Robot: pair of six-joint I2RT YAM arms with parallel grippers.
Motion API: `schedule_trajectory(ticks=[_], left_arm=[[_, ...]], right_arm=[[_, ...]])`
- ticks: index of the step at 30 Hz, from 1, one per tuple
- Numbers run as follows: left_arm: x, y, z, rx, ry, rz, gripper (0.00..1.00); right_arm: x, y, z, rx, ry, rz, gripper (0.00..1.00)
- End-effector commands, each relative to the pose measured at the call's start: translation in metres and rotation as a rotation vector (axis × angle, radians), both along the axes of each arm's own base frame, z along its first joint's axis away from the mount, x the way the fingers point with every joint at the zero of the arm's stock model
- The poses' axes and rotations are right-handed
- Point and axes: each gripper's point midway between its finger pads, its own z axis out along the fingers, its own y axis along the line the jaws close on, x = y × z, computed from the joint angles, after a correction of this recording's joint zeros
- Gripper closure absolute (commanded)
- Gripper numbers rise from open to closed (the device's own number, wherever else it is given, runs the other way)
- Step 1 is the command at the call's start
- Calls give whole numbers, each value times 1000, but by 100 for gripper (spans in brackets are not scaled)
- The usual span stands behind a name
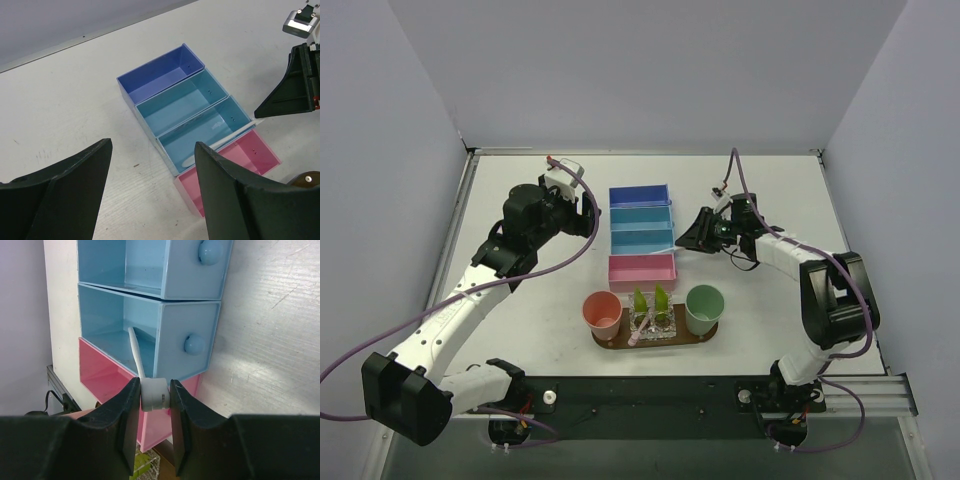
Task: Prepare toiletry sets of a toothbrush and toothpaste on the tray
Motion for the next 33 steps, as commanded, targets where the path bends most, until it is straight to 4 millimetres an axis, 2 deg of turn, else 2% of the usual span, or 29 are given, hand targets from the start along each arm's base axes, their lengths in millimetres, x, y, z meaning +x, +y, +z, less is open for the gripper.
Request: schedule_trajectory(ticks=[1,5,7,8,10,11,13,14,16,18,19,21,22,25,27,28,32,33], left_arm=[[-1,-1,19,-10,-59,-8,23],[-3,-3,22,-14,-70,-21,23],[-4,-5,23,-18,-72,-36,23],[-5,-6,24,-22,-73,-43,23],[-7,-9,24,-28,-76,-63,23],[-8,-11,24,-29,-73,-73,23],[-11,-16,25,-40,-77,-107,23],[-12,-19,26,-44,-80,-121,23],[-18,-27,29,-59,-84,-176,23],[-22,-32,30,-69,-88,-214,23],[-22,-34,32,-73,-94,-223,23],[-25,-36,33,-79,-96,-239,23],[-25,-36,34,-81,-99,-242,23],[-24,-36,33,-83,-95,-237,23],[-21,-33,31,-80,-84,-212,23],[-19,-32,29,-77,-76,-202,23],[-13,-28,22,-69,-55,-165,23],[-11,-25,20,-62,-53,-142,23]], right_arm=[[6,4,40,18,-119,21,100],[7,0,71,3,-203,18,100],[6,-3,78,-18,-228,25,100],[6,-5,90,-23,-259,23,100],[2,-9,95,-58,-276,28,100],[1,-11,105,-65,-305,23,100],[-2,-15,110,-99,-327,27,100],[-4,-18,120,-105,-355,22,100],[-7,-23,125,-138,-369,20,100],[-10,-26,139,-151,-414,20,100],[-14,-29,138,-170,-402,16,100],[-18,-32,152,-188,-446,19,100],[-21,-35,153,-206,-442,13,100],[-34,-39,177,-214,-500,11,100],[-41,-43,185,-227,-514,6,100],[-47,-45,199,-221,-550,1,100],[-66,-50,222,-229,-605,-5,100],[-73,-50,223,-235,-602,2,100]])
